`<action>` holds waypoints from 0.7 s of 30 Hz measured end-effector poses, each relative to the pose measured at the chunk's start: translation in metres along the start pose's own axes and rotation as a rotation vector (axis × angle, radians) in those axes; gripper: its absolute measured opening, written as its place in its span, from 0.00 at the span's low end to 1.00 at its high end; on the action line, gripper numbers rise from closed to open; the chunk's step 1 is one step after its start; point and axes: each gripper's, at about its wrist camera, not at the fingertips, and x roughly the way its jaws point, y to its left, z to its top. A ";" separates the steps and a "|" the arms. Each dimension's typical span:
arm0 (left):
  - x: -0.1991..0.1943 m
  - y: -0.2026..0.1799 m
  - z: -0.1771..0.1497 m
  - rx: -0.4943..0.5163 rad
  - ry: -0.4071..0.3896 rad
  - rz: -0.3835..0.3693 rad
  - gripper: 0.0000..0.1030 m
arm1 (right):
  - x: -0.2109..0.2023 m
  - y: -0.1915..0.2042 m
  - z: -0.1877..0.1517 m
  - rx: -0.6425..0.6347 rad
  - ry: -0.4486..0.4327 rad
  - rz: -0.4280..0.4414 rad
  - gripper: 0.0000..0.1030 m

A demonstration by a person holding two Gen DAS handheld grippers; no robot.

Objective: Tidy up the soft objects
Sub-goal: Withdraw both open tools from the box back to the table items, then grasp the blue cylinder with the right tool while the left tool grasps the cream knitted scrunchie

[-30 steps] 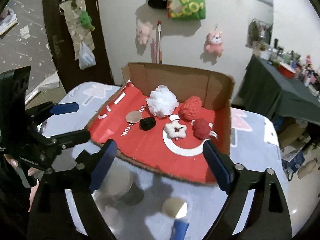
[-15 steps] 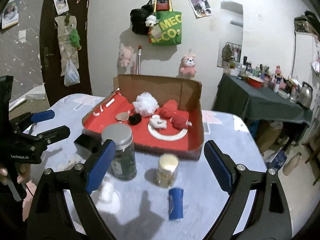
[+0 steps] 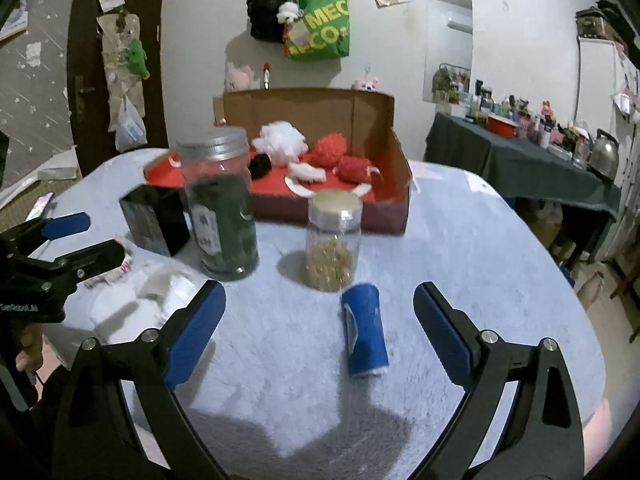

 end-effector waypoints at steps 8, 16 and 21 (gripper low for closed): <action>0.008 0.020 -0.007 -0.041 0.042 0.039 1.00 | 0.017 -0.013 -0.010 0.046 0.049 0.004 0.94; 0.024 0.048 -0.013 -0.088 0.120 0.086 0.93 | 0.038 -0.031 -0.019 0.095 0.114 -0.001 0.93; 0.037 0.053 -0.019 -0.091 0.178 0.067 0.49 | 0.048 -0.036 -0.026 0.124 0.157 0.032 0.59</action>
